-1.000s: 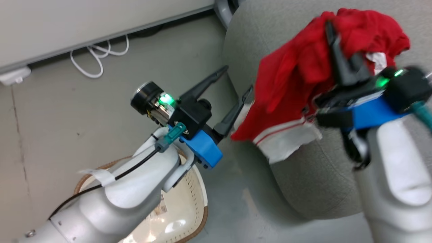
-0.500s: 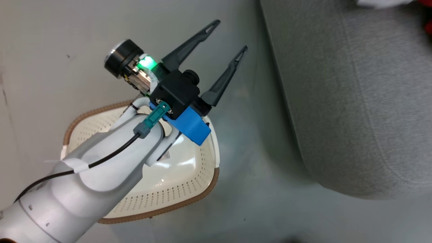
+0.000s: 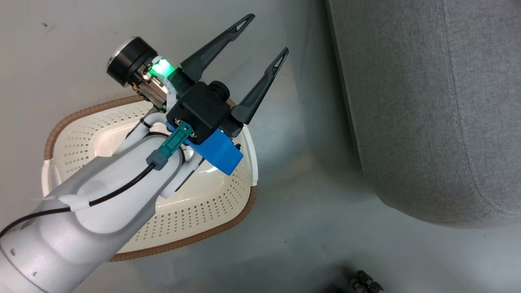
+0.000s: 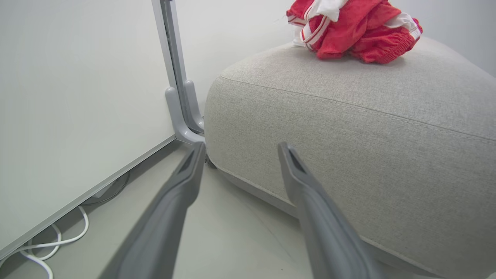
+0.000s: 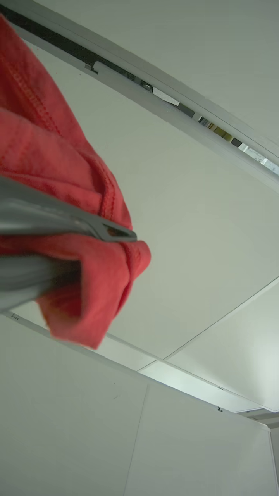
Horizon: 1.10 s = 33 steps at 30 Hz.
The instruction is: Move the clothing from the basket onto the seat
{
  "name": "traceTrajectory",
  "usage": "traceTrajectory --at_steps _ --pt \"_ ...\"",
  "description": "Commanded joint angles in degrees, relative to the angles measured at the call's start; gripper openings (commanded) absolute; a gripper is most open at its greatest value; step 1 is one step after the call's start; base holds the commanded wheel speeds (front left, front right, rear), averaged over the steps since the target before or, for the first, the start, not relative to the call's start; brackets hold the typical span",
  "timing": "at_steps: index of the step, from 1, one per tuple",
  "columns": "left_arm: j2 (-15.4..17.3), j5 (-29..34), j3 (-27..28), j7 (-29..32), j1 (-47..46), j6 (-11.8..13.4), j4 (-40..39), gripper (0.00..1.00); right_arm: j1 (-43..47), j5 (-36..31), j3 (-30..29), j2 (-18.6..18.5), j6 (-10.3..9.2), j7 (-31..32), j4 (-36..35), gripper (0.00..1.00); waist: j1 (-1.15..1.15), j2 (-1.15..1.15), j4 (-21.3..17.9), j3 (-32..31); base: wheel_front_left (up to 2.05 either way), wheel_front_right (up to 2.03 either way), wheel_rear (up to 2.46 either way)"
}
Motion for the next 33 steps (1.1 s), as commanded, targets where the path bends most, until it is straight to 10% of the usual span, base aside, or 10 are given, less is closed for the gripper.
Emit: traceTrajectory --at_steps 1,19,20,21,22,33 --pt "0.7 0.2 -0.1 0.3 -0.9 0.2 -0.5 1.00 3.3 0.6 -0.4 2.1 0.01 -0.2 1.1 0.00 -0.01 0.00 -0.8 0.5 0.00 0.00 0.00" --pt "0.1 0.1 -0.9 0.2 -1.4 0.2 -1.0 1.00 25.5 0.1 -6.4 24.3 0.01 -0.2 3.0 0.00 -0.01 0.00 -0.2 0.6 0.00 0.00 0.00" --pt "0.0 0.0 -0.9 0.0 -1.2 0.2 -0.8 1.00 25.9 -0.4 -6.1 24.6 0.01 -0.2 2.7 0.40 -0.01 0.00 -0.2 0.4 0.00 0.00 0.00" --pt "0.0 0.0 -0.9 0.0 -1.2 0.2 -0.8 1.00 25.9 -0.4 -6.1 24.6 0.01 -0.2 2.7 0.40 -0.01 0.00 -0.2 0.4 0.00 0.00 0.00" --pt "-0.2 -0.1 -0.9 -0.1 -1.0 0.3 -0.7 1.00 26.2 -0.5 -6.1 24.8 0.01 -0.2 2.3 1.00 -0.01 0.00 -0.2 0.0 0.00 0.00 0.00" --pt "-3.7 -2.4 3.0 -2.5 5.4 1.9 1.5 1.00 43.4 -0.6 -2.8 29.0 0.01 -0.2 -10.5 1.00 -0.01 0.00 0.8 -11.5 0.00 0.00 0.00"
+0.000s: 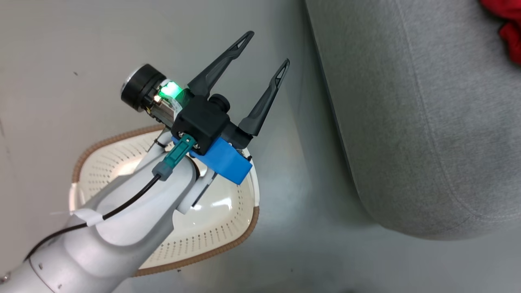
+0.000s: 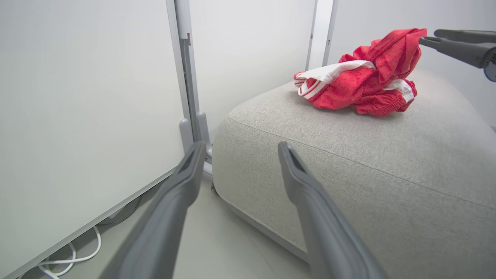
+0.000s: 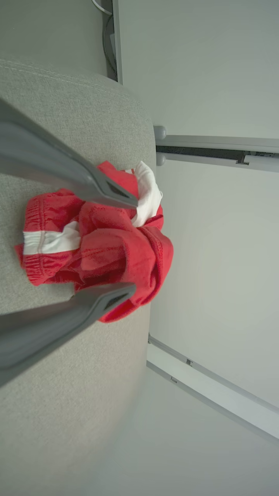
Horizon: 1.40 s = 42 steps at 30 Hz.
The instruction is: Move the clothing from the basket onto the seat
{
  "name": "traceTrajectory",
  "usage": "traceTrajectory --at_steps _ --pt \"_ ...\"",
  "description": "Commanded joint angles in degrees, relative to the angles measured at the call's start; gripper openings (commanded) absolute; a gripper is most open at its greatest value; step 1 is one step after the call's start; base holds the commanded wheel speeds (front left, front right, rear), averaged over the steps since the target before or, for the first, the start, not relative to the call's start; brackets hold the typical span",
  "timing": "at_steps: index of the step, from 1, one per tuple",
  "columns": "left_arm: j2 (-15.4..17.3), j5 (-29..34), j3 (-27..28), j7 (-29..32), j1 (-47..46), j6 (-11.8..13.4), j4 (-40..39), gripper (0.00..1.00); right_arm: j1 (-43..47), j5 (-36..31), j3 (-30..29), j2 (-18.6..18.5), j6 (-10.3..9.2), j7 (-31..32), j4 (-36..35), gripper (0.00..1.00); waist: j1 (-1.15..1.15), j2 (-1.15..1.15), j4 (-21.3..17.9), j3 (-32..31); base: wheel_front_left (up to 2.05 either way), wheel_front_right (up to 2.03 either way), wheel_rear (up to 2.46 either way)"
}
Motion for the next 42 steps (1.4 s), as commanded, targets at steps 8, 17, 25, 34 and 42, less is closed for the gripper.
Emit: traceTrajectory --at_steps 8,17,25,34,42 --pt "-2.2 1.5 11.9 -0.3 12.3 2.1 -2.7 1.00 11.0 -0.2 5.5 2.8 0.01 -0.2 -7.8 1.00 0.00 0.00 3.2 -13.2 0.00 0.00 0.00" --pt "-6.5 6.5 27.6 -0.3 25.5 0.3 -4.2 1.00 19.4 2.2 13.1 5.9 0.02 -0.2 -14.0 1.00 0.00 0.00 8.3 -22.4 0.00 0.00 0.00" --pt "-10.9 10.2 39.8 -0.3 35.9 -3.5 -3.4 1.00 24.5 2.7 18.5 8.3 0.02 -0.2 -13.3 1.00 0.00 0.00 11.4 -28.4 0.00 0.00 0.00" --pt "-14.4 15.7 48.3 -0.3 43.6 -8.0 -2.4 1.00 28.8 2.8 21.2 9.5 0.02 -0.2 -11.4 1.00 0.00 0.00 12.8 -32.6 0.00 0.00 0.00" --pt "-16.7 18.8 53.0 -0.3 48.7 -10.3 -1.9 1.00 30.2 3.9 21.0 9.8 0.02 -0.2 -9.5 1.00 0.00 0.00 14.1 -35.3 0.00 0.00 0.00"
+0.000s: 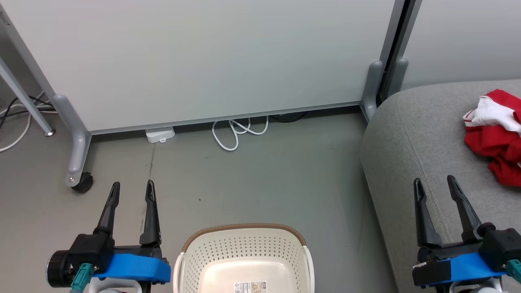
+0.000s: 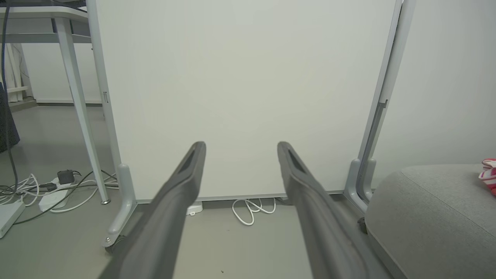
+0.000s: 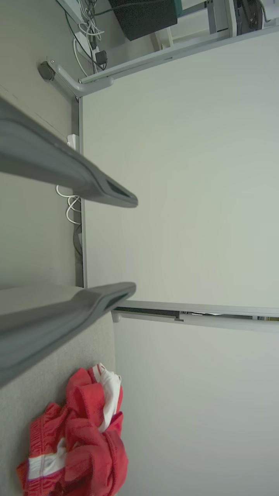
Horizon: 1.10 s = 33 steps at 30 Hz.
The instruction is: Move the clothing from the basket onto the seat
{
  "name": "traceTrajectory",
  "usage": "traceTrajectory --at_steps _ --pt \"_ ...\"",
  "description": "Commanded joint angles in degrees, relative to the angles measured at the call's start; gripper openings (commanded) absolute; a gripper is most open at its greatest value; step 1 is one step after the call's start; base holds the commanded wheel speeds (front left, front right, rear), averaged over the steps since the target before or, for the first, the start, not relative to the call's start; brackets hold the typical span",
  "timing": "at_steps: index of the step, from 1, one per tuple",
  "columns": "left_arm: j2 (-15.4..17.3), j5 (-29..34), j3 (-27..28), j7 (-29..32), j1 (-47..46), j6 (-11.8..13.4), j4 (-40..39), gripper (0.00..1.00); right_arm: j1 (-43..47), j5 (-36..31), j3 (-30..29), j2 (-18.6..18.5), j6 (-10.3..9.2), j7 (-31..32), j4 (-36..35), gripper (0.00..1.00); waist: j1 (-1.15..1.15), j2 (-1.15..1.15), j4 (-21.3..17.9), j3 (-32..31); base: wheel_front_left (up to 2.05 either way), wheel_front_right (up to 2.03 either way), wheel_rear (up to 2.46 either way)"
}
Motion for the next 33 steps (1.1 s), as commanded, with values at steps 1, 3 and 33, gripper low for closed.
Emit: traceTrajectory --at_steps 1,3,33 --pt "-0.2 0.6 0.8 -0.3 0.7 -0.6 -0.1 1.00 0.4 0.5 -0.1 0.2 0.03 -0.2 0.6 1.00 0.01 0.00 0.7 -0.5 0.00 0.00 0.00" --pt "-0.7 1.1 1.4 -0.3 1.2 -1.2 0.4 1.00 0.4 0.9 0.0 0.2 0.03 -0.2 1.3 1.00 0.01 0.00 1.1 -0.7 0.00 0.00 0.00" --pt "-2.2 4.0 3.9 0.4 1.9 -3.8 4.6 0.00 0.4 2.5 1.0 0.1 0.00 0.3 8.2 0.00 0.01 0.00 2.5 -1.2 0.00 0.00 0.00"
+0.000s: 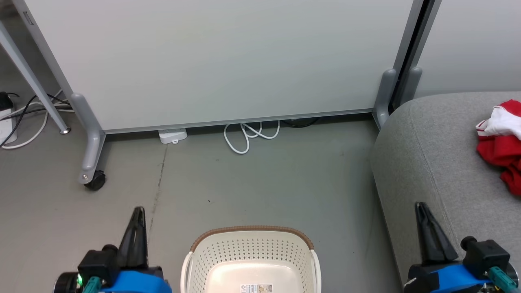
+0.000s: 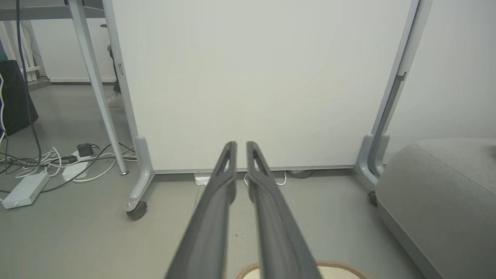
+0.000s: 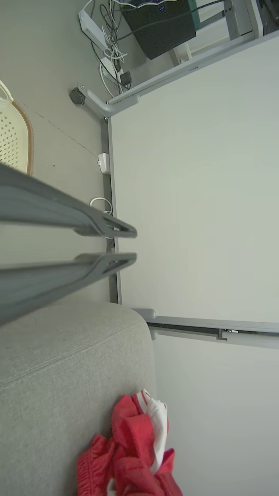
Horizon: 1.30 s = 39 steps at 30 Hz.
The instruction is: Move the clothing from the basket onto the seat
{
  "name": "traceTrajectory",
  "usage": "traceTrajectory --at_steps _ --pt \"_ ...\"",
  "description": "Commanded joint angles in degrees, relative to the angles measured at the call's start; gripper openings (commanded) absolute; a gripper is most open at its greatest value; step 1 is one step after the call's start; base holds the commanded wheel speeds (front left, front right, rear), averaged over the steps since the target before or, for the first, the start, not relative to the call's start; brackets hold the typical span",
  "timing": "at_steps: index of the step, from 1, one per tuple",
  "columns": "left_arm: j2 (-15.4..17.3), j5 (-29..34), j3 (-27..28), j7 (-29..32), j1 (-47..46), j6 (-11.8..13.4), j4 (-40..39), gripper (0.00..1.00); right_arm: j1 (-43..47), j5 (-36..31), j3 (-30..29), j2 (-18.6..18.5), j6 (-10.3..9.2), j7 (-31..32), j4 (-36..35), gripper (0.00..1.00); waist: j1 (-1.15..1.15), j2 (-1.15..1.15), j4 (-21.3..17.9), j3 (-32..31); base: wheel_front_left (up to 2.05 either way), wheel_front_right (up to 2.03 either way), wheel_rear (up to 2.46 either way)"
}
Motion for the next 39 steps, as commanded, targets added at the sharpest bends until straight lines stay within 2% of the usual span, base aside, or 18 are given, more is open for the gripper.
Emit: traceTrajectory --at_steps 1,24,39 --pt "0.0 -0.2 0.1 0.1 0.1 0.0 0.3 0.00 0.0 0.2 0.0 0.0 0.00 0.1 0.2 0.00 0.00 -0.01 0.0 0.0 0.00 0.00 0.00" --pt "0.0 -24.1 1.8 6.0 -1.2 -0.1 0.3 0.00 -1.6 23.5 -1.0 0.0 0.00 5.9 1.1 0.00 0.00 -0.01 -0.5 0.0 0.00 0.00 0.00" --pt "0.0 -37.4 2.7 9.2 -2.2 -0.2 -0.2 0.00 -2.7 36.6 -1.6 0.0 0.01 9.2 1.2 0.00 0.00 -0.01 -0.9 0.1 0.00 0.00 0.00"
